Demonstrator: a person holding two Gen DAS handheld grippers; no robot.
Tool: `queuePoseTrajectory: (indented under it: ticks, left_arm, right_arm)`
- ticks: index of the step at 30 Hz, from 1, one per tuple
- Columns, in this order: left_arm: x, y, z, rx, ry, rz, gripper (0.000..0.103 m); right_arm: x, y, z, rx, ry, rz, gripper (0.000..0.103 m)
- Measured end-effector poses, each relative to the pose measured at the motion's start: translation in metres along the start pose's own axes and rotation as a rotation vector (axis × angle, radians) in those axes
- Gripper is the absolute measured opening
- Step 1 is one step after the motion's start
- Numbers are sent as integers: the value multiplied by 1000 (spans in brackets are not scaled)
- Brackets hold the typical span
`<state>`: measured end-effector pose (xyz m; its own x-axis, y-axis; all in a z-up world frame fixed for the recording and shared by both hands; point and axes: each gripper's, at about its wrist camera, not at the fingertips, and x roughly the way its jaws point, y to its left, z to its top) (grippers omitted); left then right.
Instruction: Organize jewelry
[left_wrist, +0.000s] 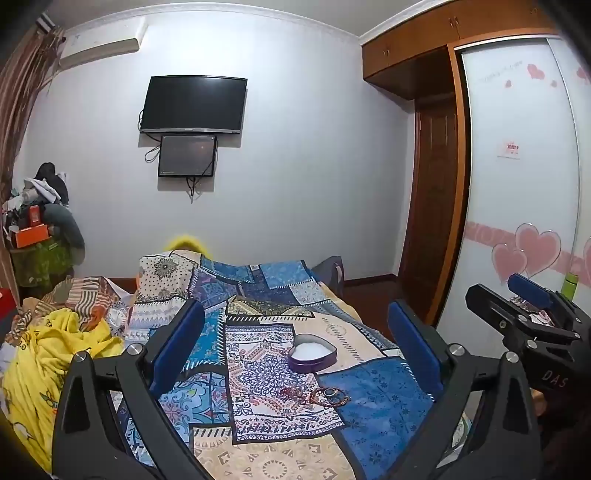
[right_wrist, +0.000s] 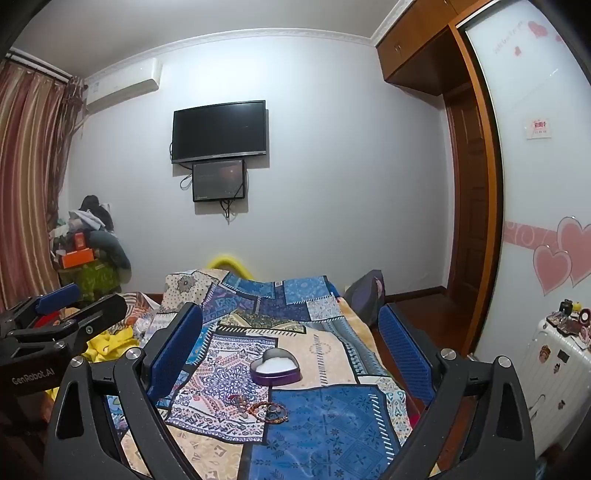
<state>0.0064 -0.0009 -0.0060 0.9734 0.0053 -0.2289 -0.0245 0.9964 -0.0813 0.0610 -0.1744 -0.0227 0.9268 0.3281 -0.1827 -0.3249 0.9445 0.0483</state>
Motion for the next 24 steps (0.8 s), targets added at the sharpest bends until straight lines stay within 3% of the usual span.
queuePoseTrajectory:
  ticks: [24]
  left_arm:
    - [9, 0, -1, -6, 31, 3, 100]
  right_arm:
    - [4, -4, -6, 14, 17, -7, 95]
